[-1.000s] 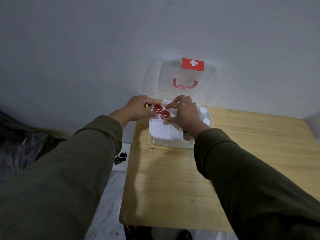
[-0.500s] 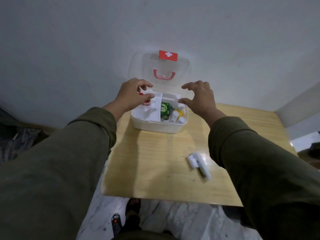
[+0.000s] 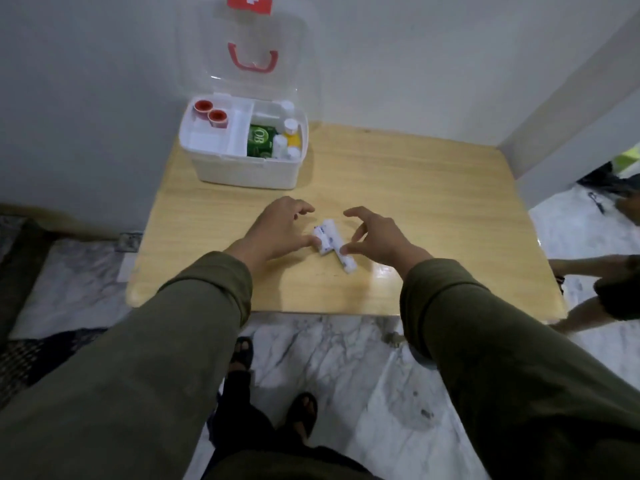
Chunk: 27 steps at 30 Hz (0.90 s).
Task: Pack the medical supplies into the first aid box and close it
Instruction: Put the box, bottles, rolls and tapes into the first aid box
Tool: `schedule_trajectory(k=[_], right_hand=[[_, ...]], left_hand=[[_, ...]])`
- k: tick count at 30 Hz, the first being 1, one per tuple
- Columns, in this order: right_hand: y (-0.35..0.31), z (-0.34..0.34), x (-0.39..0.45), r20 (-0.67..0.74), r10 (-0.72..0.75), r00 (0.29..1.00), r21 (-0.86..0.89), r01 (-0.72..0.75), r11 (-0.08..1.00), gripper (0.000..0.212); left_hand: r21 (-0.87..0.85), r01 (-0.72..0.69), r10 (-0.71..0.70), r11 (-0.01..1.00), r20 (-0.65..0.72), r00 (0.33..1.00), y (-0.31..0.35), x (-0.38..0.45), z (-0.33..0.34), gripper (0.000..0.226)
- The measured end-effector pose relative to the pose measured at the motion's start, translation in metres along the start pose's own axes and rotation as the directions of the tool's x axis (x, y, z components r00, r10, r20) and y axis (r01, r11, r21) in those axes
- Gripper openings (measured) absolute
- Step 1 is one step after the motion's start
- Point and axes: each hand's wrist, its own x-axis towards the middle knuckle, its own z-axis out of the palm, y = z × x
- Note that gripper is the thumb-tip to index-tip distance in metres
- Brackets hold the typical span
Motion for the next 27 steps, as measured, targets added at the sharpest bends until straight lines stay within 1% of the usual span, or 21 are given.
schedule_trajectory(k=[4,7,10,14,17,20,23,27], right_hand=[[0.008,0.015,0.001,0.032,0.005,0.999,0.041,-0.007,0.999,0.065],[0.009,0.018,0.004,0.027,0.006,1.000,0.046,-0.007,0.999,0.063],[0.011,0.019,0.007,0.015,0.012,1.000,0.042,-0.013,0.999,0.060],[0.012,0.017,0.007,-0.006,0.025,1.000,0.037,-0.025,0.999,0.052],[0.007,0.010,0.006,-0.049,0.030,0.998,0.047,-0.028,0.998,0.046],[-0.005,-0.004,0.005,-0.128,0.020,0.992,0.082,-0.009,0.997,0.043],[-0.028,-0.025,0.004,-0.199,0.010,0.980,0.135,0.017,0.991,0.042],[-0.068,-0.048,0.010,-0.258,-0.015,0.966,0.190,0.066,0.980,0.045]], left_hand=[[-0.001,0.014,-0.014,1.000,0.009,1.000,-0.002,-0.003,0.025,0.067],[-0.001,0.005,-0.005,1.000,0.002,1.000,0.001,-0.003,0.032,0.067],[-0.018,0.031,-0.032,0.999,-0.032,0.999,0.002,-0.005,0.038,0.065],[-0.001,0.043,-0.043,0.999,-0.057,0.997,0.003,-0.007,0.039,0.065],[0.001,0.018,-0.018,1.000,-0.064,0.998,0.004,-0.010,0.025,0.064],[0.006,-0.006,0.006,1.000,-0.084,0.996,0.006,-0.013,0.000,0.064],[0.024,-0.026,0.028,0.999,-0.121,0.992,0.012,-0.014,-0.032,0.065],[0.027,-0.042,0.047,0.999,-0.190,0.981,0.016,-0.015,-0.084,0.064]])
